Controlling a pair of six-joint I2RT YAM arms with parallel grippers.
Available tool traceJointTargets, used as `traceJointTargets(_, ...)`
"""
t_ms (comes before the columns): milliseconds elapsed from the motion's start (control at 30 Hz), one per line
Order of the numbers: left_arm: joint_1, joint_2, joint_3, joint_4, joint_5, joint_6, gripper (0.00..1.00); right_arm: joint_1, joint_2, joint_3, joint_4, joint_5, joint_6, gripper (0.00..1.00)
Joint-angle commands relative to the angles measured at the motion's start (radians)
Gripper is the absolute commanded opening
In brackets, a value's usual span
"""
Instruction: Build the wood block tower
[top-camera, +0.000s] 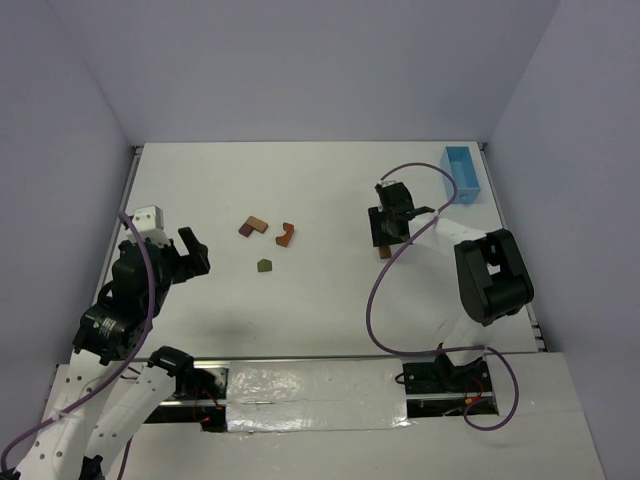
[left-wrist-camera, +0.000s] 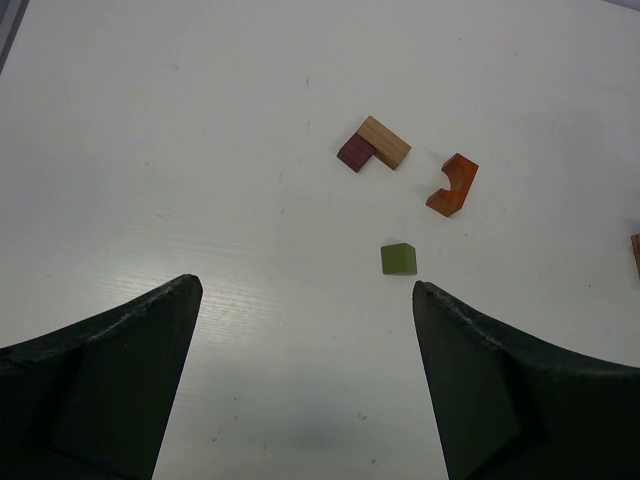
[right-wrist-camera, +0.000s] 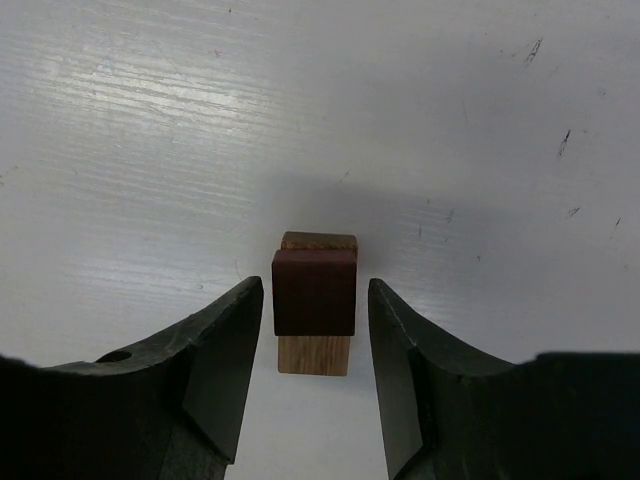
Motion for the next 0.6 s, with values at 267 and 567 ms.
traceJointTargets(267, -0.005, 0.000, -0.002, 0.042, 0.003, 0.027, 1.00, 0.016, -0.026, 0.076, -0.019, -0.014, -0.007, 0.63)
traceJointTargets(567, -0.005, 0.040, 0.006, 0.036, -0.009, 0.025, 1.00, 0.192, -0.315, 0.180, -0.144, 0.161, 0.027, 1.00)
